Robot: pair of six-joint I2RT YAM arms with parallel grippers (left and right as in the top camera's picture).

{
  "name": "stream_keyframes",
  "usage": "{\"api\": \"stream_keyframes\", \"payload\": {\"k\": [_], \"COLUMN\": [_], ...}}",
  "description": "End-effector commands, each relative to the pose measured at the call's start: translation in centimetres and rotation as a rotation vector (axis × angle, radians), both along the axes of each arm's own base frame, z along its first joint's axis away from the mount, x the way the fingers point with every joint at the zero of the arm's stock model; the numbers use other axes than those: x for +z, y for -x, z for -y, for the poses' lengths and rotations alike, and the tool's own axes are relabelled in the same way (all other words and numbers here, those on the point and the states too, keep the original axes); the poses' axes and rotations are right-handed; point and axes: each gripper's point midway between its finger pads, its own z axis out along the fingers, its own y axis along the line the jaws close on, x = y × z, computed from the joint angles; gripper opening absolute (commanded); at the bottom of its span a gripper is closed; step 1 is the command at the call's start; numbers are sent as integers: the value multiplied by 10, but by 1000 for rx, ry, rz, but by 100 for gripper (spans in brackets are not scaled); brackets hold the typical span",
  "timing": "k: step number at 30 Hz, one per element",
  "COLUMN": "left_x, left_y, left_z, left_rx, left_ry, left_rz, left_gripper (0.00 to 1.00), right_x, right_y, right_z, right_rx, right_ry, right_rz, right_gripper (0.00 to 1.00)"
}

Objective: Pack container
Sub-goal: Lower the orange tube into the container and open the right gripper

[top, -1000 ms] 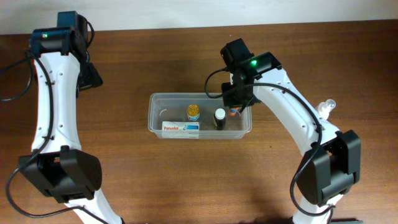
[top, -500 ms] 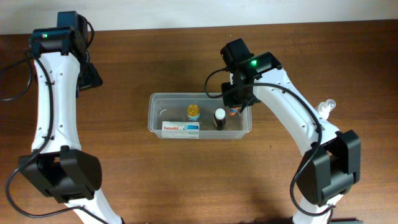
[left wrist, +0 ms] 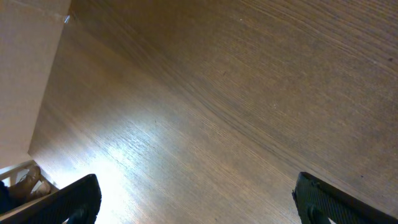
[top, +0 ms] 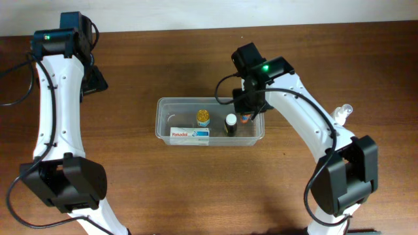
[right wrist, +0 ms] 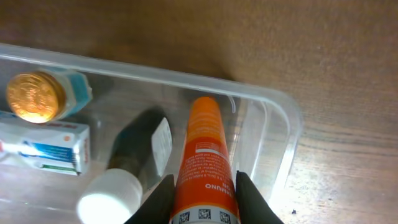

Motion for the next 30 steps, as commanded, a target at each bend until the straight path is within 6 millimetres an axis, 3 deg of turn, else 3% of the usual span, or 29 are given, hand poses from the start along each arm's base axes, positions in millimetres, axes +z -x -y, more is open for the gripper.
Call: {"api": "stream_keyframes", "payload": {"k": [1,10,12,18,23,30], "left_x": [4,4,4,4,4,4], "left_y": [1,1,1,1,1,1], "left_z": [-2,-2,-2,-2,-2,-2], "left_rx": [8,8,8,8,8,8], "left_ry": [-14,-14,-14,-14,-14,-14], "left_rz": [11,11,11,11,11,11], "left_gripper": [99,99,100,99,99,99], "right_x": [-10,-12,-11,-11,-11,0], "right_y": [3,2,1,-1,-1,-7], "right_z": [2,2,1,1,1,1], "right_rx": [9,9,9,8,8,2], "right_ry": [26,23,22,19,19,5], "right_rz": [-9,-3,1,8,8,33], "right_gripper": [23,23,31,35,52,59]}}
